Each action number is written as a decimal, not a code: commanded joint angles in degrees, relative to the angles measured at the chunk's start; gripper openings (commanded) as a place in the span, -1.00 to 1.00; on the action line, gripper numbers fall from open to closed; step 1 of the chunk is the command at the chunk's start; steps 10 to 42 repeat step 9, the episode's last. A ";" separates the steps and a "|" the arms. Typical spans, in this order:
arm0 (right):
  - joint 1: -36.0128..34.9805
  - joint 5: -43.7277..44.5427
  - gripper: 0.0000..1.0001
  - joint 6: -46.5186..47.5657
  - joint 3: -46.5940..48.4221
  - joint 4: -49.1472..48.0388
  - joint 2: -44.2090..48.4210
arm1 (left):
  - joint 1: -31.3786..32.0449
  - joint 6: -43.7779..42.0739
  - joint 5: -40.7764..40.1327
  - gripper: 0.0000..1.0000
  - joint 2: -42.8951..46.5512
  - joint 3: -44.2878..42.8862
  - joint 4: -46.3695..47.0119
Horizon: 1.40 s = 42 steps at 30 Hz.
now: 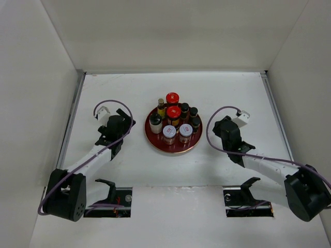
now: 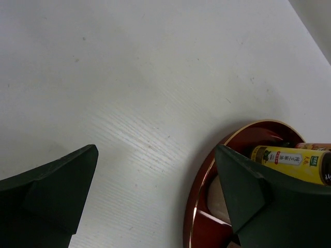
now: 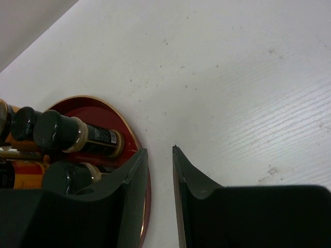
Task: Organize the condiment bottles
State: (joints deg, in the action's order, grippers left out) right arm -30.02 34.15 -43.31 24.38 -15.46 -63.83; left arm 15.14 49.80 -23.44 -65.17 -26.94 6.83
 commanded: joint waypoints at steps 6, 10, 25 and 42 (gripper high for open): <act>0.01 0.13 -0.32 1.56 1.55 -5.01 -1.29 | 2.13 -1.28 0.59 1.00 -2.95 -1.18 5.65; -0.17 -0.22 -0.28 1.65 1.72 -5.01 -1.29 | 2.66 -1.46 0.15 1.00 -2.43 -1.01 5.56; -0.17 -0.22 -0.28 1.65 1.72 -5.01 -1.29 | 2.66 -1.46 0.15 1.00 -2.43 -1.01 5.56; -0.17 -0.22 -0.28 1.65 1.72 -5.01 -1.29 | 2.66 -1.46 0.15 1.00 -2.43 -1.01 5.56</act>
